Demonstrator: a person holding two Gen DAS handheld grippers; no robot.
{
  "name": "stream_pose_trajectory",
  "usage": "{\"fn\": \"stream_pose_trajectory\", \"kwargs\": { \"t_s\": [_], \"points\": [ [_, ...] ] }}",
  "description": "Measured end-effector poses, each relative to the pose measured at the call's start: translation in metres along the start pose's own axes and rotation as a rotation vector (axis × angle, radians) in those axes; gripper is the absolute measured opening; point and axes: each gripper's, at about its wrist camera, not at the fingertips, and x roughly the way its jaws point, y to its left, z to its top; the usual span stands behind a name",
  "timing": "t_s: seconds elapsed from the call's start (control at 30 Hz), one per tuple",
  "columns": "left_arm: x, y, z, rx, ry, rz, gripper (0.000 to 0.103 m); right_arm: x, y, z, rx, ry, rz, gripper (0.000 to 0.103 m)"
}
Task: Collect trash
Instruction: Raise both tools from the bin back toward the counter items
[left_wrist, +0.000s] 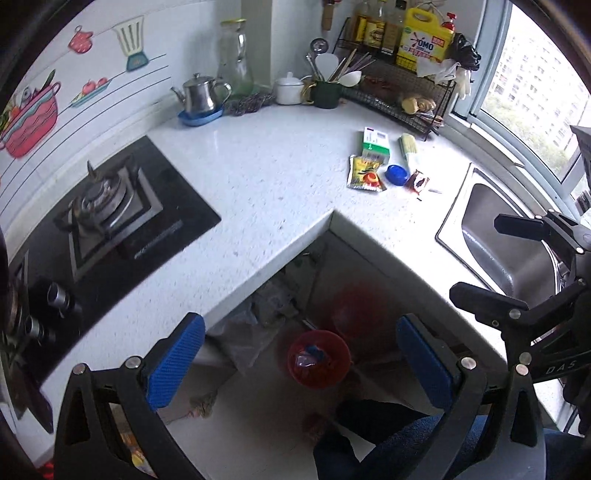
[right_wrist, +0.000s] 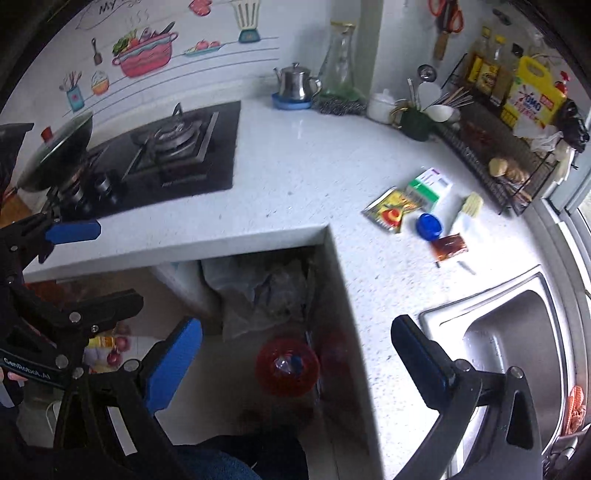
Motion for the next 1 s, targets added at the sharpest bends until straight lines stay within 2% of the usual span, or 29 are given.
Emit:
{"fn": "stream_pose_trajectory", "kwargs": {
  "t_s": [0.27, 0.5, 0.67, 1.0],
  "points": [
    [0.021, -0.03, 0.049, 0.094, 0.004, -0.031, 0.103, -0.008, -0.032, 0.014, 0.061, -0.026, -0.048, 0.102],
    [0.047, -0.058, 0.095, 0.157, 0.025, -0.066, 0.103, 0.001, -0.076, 0.026, 0.153, -0.017, -0.073, 0.102],
    [0.079, -0.074, 0.128, 0.165, 0.069, -0.101, 0.103, 0.017, -0.106, 0.036, 0.188, 0.003, -0.099, 0.102],
    [0.149, -0.109, 0.178, 0.209, 0.148, -0.098, 0.103, 0.055, -0.169, 0.046, 0.277, 0.06, -0.1, 0.1]
  ]
}}
